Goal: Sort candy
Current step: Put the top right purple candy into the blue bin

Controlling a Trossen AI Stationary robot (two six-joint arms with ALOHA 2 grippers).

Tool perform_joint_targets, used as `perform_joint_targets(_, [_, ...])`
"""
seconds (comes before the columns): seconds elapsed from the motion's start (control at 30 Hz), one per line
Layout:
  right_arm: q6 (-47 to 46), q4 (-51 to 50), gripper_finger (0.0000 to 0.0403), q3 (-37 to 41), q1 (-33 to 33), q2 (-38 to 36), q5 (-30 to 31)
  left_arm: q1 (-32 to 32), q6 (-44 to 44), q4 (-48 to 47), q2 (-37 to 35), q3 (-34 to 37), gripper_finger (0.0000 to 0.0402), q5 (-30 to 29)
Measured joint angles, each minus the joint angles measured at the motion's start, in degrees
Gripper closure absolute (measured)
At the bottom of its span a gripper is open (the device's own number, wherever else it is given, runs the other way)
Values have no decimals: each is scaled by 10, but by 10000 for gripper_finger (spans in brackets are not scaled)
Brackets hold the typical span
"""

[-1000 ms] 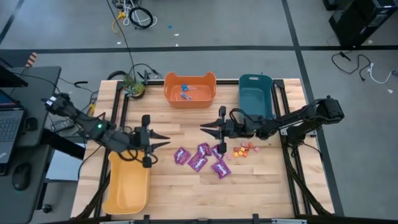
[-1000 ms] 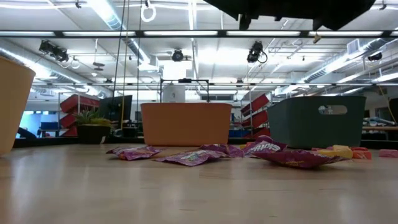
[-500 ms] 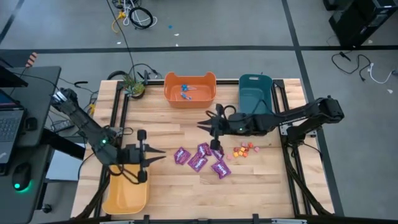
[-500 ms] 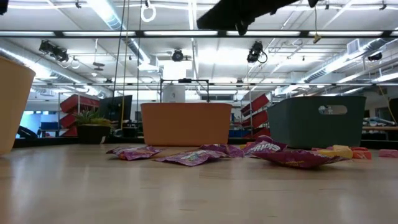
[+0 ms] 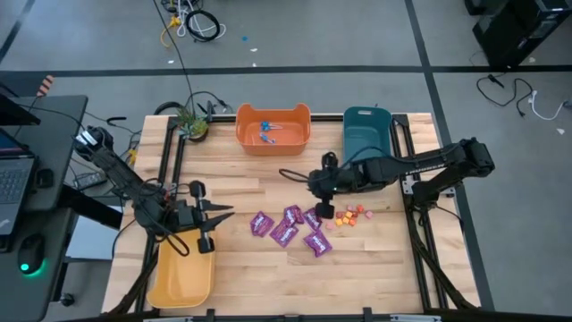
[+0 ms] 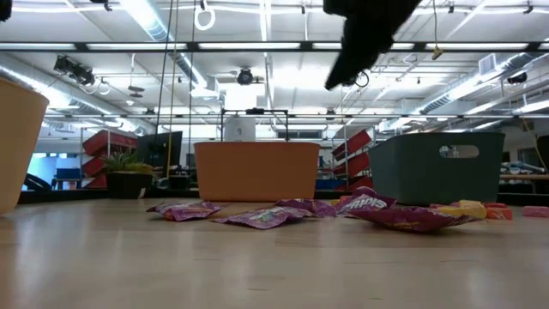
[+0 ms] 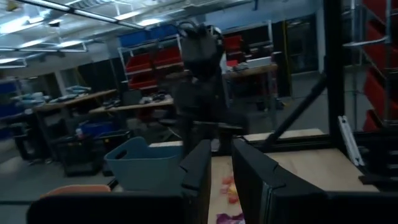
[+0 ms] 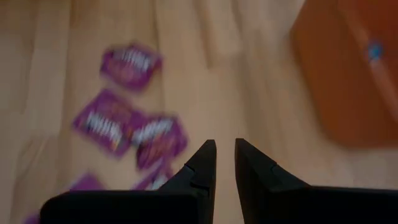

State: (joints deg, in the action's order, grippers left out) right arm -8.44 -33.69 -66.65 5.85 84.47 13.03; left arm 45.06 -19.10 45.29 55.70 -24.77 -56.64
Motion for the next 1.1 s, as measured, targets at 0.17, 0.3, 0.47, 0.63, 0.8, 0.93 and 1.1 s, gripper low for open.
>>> perform_joint_targets(0.17, [-3,-71,357,0,4,0,-38,0,-2,2,0,0,335,-9])
perform_joint_targets(0.3, [9,-102,357,0,16,0,-60,0,-2,1,0,0,335,-9])
perform_joint_targets(0.47, [6,-95,357,32,27,0,-86,0,-2,-2,0,0,335,-9])
perform_joint_targets(0.63, [-24,-16,357,99,28,0,-86,0,-2,-4,0,0,335,-23])
perform_joint_targets(0.8, [-52,100,355,172,28,0,-85,0,-2,-6,0,0,335,-42])
perform_joint_targets(0.93, [-80,170,346,212,28,0,-84,0,-2,-10,0,0,335,-48])
perform_joint_targets(1.1, [-111,227,325,241,28,0,-69,0,0,-26,0,0,335,-48])
